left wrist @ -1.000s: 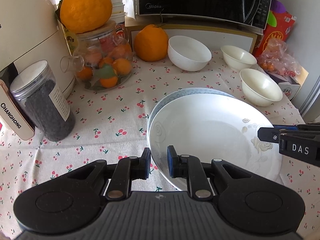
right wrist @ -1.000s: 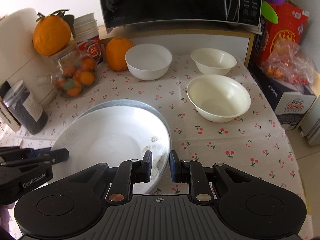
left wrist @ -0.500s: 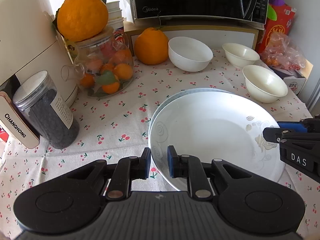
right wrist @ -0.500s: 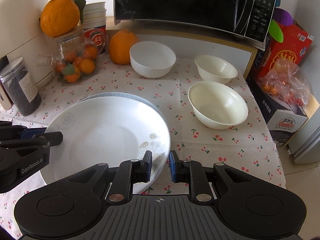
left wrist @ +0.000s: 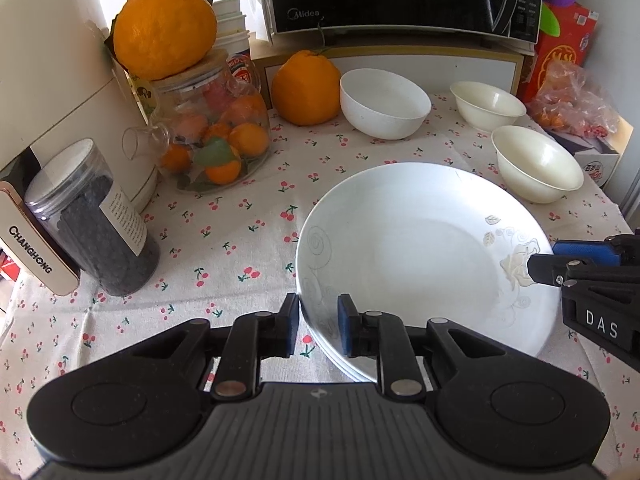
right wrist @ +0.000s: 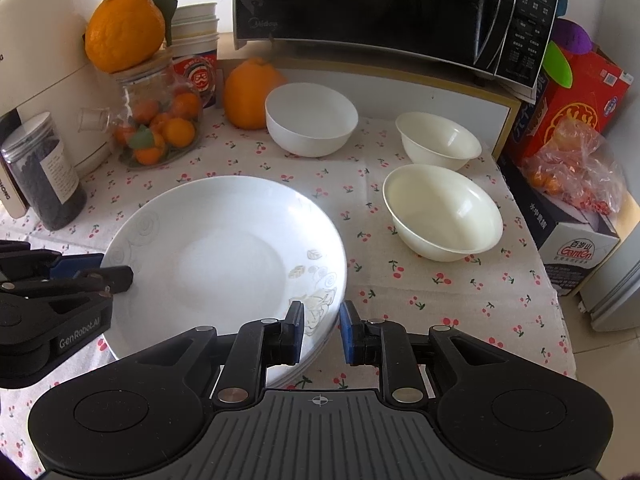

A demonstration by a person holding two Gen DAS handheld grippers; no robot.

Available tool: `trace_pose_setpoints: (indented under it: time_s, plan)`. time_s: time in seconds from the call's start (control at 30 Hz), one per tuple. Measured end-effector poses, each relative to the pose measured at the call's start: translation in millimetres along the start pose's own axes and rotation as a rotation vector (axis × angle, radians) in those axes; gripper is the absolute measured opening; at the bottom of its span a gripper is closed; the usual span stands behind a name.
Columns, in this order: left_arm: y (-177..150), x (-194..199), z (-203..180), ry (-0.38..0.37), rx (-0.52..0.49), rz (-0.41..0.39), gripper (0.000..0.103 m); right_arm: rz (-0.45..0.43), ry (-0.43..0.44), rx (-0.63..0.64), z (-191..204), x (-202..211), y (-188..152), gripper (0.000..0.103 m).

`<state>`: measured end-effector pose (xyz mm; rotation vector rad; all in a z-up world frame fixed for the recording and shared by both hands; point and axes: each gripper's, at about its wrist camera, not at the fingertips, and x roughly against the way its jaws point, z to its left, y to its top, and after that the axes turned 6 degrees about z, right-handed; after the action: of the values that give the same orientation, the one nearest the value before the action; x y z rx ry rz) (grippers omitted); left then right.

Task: Organize plates and bowls
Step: 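Lower the white plate onto the blue plate stack with the left gripper, then open the left gripper to release the white plate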

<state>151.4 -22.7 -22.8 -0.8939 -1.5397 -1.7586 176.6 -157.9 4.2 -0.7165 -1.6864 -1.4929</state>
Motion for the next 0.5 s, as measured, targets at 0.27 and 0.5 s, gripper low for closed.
trace_pose_setpoints:
  time_s: [0.27, 0.5]
  plan:
    - [0.3, -0.3, 0.9, -0.024, 0.023, 0.015, 0.027, 0.014, 0.014, -0.024, -3.9, -1.0, 1.1, 0.02]
    - [0.2, 0.7, 2.1, -0.031, 0.039, 0.023, 0.05, 0.018, 0.023, -0.04, -6.2, -0.2, 2.1, 0.024]
